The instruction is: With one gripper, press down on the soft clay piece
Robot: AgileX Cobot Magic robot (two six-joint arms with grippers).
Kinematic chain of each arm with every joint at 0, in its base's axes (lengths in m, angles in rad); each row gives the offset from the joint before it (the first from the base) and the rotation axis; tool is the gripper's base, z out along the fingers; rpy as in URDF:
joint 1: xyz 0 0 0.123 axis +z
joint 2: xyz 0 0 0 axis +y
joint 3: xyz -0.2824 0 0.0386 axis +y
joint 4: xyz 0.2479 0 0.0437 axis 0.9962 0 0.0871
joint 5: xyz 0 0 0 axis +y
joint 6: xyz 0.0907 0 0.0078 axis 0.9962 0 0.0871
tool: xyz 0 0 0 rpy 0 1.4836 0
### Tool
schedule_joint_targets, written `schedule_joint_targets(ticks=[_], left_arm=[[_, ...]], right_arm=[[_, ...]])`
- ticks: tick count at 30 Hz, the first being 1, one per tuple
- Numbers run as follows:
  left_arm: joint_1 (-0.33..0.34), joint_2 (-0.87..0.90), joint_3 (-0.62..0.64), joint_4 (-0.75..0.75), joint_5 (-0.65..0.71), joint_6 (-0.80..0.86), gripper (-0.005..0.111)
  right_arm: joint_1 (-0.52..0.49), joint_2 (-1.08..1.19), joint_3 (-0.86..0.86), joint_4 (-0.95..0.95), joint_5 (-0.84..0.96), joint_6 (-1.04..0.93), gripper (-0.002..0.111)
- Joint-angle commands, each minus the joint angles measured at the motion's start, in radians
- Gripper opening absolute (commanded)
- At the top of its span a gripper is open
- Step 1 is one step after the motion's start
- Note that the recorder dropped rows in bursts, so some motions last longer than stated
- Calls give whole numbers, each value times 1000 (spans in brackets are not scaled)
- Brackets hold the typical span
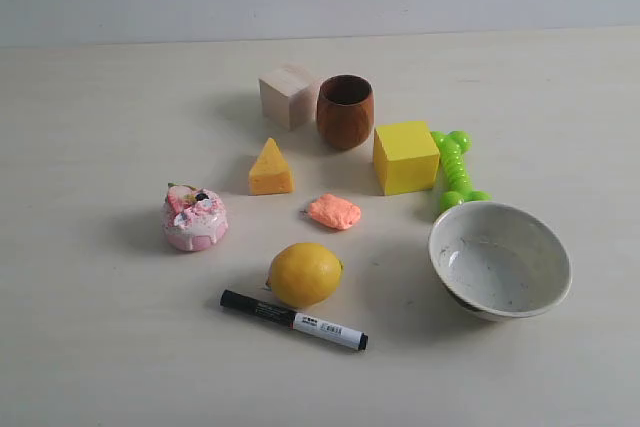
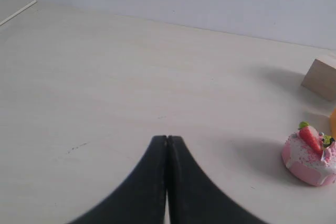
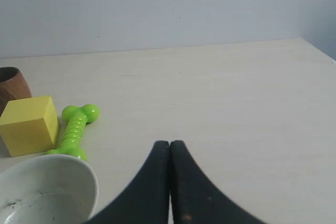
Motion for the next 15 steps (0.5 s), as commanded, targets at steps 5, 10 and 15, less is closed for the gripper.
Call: schedule_joint_targets(ticks=[5, 10, 15], left_arm=[[-6, -6, -4, -2, -9, -1, 0], [-6, -6, -4, -2, -9, -1, 0], [-6, -6, -4, -2, -9, -1, 0]], right_arm=[[4, -5, 4, 0, -6, -3, 0], [4, -5, 4, 0, -6, -3, 0], [4, -5, 4, 0, -6, -3, 0]])
